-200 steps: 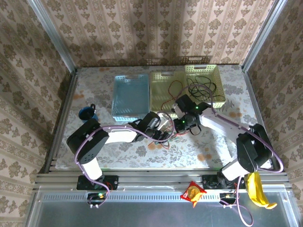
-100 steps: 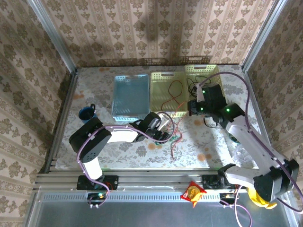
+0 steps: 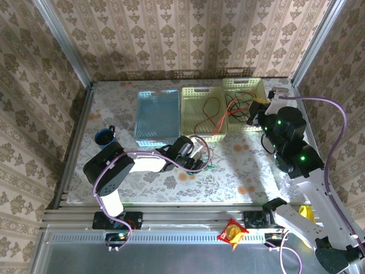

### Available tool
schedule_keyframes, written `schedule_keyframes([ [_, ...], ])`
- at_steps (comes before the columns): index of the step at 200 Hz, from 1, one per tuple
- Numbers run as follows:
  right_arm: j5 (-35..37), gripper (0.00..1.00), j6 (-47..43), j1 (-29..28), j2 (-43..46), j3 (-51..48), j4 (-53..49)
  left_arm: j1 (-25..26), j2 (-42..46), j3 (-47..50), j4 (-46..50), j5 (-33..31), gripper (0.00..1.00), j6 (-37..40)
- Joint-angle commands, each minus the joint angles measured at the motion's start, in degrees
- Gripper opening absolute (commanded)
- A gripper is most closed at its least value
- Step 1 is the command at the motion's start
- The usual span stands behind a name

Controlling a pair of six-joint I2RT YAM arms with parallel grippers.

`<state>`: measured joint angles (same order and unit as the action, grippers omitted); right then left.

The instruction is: Untangle the cables

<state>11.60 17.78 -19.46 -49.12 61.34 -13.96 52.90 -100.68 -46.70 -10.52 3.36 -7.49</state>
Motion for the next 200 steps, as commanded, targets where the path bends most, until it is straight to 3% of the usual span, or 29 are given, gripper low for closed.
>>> schedule_keyframes([
  [1,0.4,0.00,-0.4,0.4,-0.6,0.9,8.8,0.2,-1.3,1.7,2.4,0.2,0.88,-0.4],
  [72,-9.4,0.01,-2.8,2.2,-16.1,12.0,10.9,0.2,1.8,2.6,1.0,-0.4,0.91,-1.3],
  [118,-11.6,0.01,-3.3,2.9,-23.8,16.4,13.2,0.2,6.5,3.5,-0.2,-2.3,0.96,-1.8],
  [200,-14.3,0.04,0.5,3.1,-41.9,13.9,11.8,0.2,10.6,4.5,-0.2,-4.8,1.00,-2.7],
])
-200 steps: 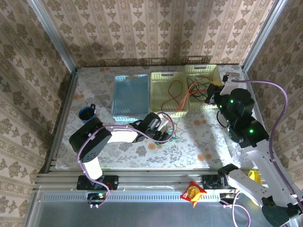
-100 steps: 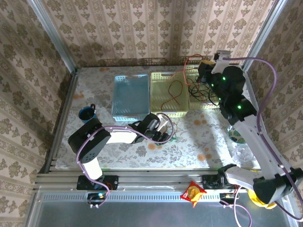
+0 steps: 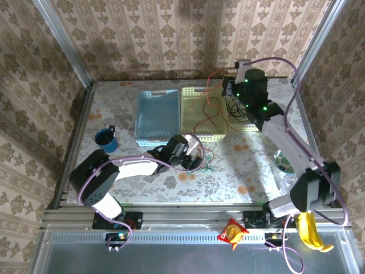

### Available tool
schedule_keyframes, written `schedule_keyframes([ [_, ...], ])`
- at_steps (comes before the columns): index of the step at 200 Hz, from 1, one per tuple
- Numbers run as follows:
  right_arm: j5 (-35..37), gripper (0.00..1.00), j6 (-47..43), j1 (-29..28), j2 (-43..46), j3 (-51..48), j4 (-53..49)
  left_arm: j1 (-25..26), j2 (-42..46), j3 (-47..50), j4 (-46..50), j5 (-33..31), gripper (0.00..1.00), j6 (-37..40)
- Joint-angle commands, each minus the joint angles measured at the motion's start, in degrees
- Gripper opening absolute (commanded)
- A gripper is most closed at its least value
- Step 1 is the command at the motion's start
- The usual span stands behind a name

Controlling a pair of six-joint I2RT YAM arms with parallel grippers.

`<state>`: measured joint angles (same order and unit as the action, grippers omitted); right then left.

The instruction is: Untangle the cables

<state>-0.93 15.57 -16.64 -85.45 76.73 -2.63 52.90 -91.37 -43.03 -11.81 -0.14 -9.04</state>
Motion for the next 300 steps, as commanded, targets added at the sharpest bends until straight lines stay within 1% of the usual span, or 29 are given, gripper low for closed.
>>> schedule_keyframes([
  [1,-1.8,0.04,2.9,0.3,-5.9,-1.5,0.4,0.2,1.4,0.8,1.1,-1.4,1.00,-1.2],
  [23,-1.8,0.06,5.7,0.2,-11.8,-0.2,-1.3,0.2,1.4,0.7,1.3,-1.6,1.00,-1.6],
  [35,-1.5,0.08,7.3,0.3,-15.1,2.0,-4.7,0.2,1.4,0.8,1.2,-1.7,1.00,-1.6],
  [50,-0.7,0.12,8.5,0.1,-18.5,3.8,-7.8,0.2,1.4,0.8,1.4,-1.8,1.00,-1.7],
  [56,0.1,0.18,8.8,0.1,-19.5,4.6,-9.2,0.2,1.4,0.7,1.5,-1.8,1.00,-1.7],
  [67,1.3,0.35,8.6,0.0,-21.1,6.0,-11.6,0.3,1.4,0.6,1.7,-1.8,1.00,-1.7],
  [73,2.6,0.41,8.6,-0.1,-21.6,6.8,-13.3,0.2,1.5,0.6,1.7,-1.8,1.00,-1.7],
  [84,5.3,0.49,7.7,-0.4,-21.2,7.6,-15.0,0.3,1.7,0.7,1.7,-1.9,1.00,-1.8],
  [98,9.0,0.54,6.4,-0.8,-19.1,6.8,-15.3,0.2,1.8,0.8,1.7,-1.9,1.00,-1.8],
  [129,12.1,0.55,4.3,-1.3,-10.6,2.1,-16.2,0.2,1.9,1.1,1.6,-1.8,1.00,-1.8],
  [150,11.3,0.55,4.5,-2.2,-4.1,-3.6,-19.2,0.1,1.9,1.3,0.9,-1.8,1.00,-2.0],
  [170,6.9,0.55,4.6,-4.5,2.0,-11.1,-21.1,0.0,1.9,1.3,0.5,-1.7,0.99,-1.8],
  [189,-0.1,0.54,3.0,-7.8,5.3,-17.0,-22.8,-0.4,1.6,1.2,0.2,-1.3,0.98,-1.9],
  [199,-3.7,0.54,0.8,-9.6,7.2,-19.3,-23.7,-0.5,1.2,1.1,0.2,-0.9,0.97,-1.8],
  [213,-5.0,0.53,-2.3,-12.6,6.5,-21.1,-25.3,-0.6,0.6,0.8,0.2,-0.4,0.97,-1.6],
  [220,-4.0,0.52,-3.6,-14.1,6.1,-21.3,-26.4,-0.8,0.2,0.7,0.2,-0.2,0.97,-1.5],
  [237,0.5,0.50,-4.5,-16.5,1.2,-20.9,-27.8,-0.7,-0.5,0.2,0.4,-0.1,0.97,-1.3],
  [274,2.1,0.47,-3.4,-16.8,-5.9,-19.7,-27.4,-0.8,-1.3,-0.2,0.6,0.0,0.97,-1.2],
  [300,3.8,0.44,-2.8,-16.8,-9.1,-19.5,-26.7,-0.6,-1.5,-0.6,1.1,0.0,0.96,-1.2],
])
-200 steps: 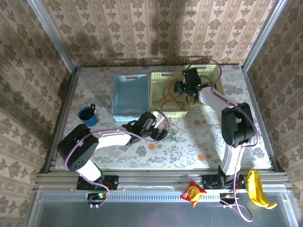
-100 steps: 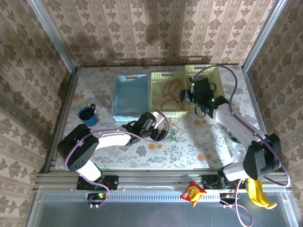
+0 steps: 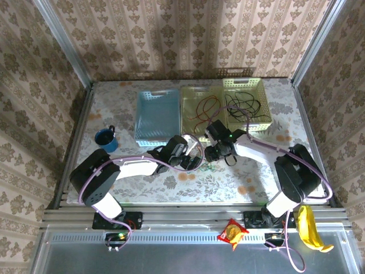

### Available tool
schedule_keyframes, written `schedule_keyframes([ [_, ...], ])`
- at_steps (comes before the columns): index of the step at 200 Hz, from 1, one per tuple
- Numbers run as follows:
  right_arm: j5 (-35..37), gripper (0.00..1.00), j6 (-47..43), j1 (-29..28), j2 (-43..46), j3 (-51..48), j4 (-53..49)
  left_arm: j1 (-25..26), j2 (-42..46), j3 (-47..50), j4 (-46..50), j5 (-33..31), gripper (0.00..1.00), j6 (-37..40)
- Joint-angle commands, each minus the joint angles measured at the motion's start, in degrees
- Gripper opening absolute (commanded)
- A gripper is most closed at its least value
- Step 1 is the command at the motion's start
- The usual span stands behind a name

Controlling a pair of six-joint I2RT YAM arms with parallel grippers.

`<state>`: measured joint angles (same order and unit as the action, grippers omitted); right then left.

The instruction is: Untangle the cables

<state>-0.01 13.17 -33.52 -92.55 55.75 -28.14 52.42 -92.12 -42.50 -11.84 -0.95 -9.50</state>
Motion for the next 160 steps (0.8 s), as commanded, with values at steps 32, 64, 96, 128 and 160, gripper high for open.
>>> schedule_keyframes([
  [32,4.4,0.41,0.4,0.1,-3.1,-0.4,0.7,-0.1,-1.0,-1.2,1.7,1.0,0.96,-0.5],
  [64,3.5,0.32,1.1,0.1,-4.0,-1.6,1.7,-0.1,-2.2,-1.4,1.9,1.3,0.95,-0.4],
  [96,3.2,0.20,0.9,0.1,-3.0,-1.4,1.3,-0.1,-3.7,-1.9,1.9,1.5,0.93,-0.1],
  [128,3.9,0.06,0.7,0.1,0.4,-1.9,1.1,-0.1,-4.8,-2.0,1.9,1.7,0.88,-0.2],
  [160,8.6,0.03,1.8,0.1,6.4,-2.3,1.5,0.0,-5.7,-1.9,2.3,1.8,0.86,-0.1],
])
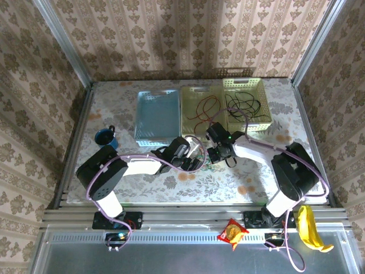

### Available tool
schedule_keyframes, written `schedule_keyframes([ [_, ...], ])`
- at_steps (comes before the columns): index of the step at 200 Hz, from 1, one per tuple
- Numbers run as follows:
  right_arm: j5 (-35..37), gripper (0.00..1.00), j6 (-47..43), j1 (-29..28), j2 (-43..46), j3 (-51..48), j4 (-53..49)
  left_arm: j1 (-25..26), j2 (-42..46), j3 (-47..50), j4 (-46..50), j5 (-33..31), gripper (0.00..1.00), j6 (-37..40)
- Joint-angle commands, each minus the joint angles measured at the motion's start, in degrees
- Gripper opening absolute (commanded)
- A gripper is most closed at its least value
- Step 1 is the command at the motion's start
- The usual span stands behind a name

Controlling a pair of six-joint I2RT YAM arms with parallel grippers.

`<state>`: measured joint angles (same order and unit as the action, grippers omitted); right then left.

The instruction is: Untangle the cables

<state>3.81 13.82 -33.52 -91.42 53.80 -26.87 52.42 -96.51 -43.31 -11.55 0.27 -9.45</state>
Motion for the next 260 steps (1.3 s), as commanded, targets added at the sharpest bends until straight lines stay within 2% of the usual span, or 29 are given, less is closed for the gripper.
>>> schedule_keyframes([
  [1,5.0,0.03,1.2,0.2,5.5,-0.4,0.2,0.0,-1.4,-1.1,2.1,0.6,0.86,-0.1],
  [62,17.8,0.00,1.6,1.1,18.8,0.7,1.9,0.0,-2.4,-0.6,2.2,1.2,0.86,-0.3],
  [112,25.9,0.00,0.0,7.9,28.1,3.9,5.1,0.0,-2.3,0.3,1.6,1.5,0.86,-1.0],
  [142,26.0,0.00,1.0,12.4,33.0,4.5,8.9,0.1,-2.5,0.8,1.3,1.5,0.86,-1.5],
  [184,24.6,0.00,1.6,14.6,37.2,5.5,15.0,0.3,-2.7,1.3,0.8,1.4,0.86,-1.9],
  [227,21.7,0.01,2.1,15.0,35.3,11.2,22.5,0.4,-2.5,1.4,0.8,1.1,0.86,-1.9],
  [260,19.7,0.01,1.1,15.3,30.7,17.5,28.6,0.7,-2.3,1.8,0.7,0.9,0.86,-2.1],
])
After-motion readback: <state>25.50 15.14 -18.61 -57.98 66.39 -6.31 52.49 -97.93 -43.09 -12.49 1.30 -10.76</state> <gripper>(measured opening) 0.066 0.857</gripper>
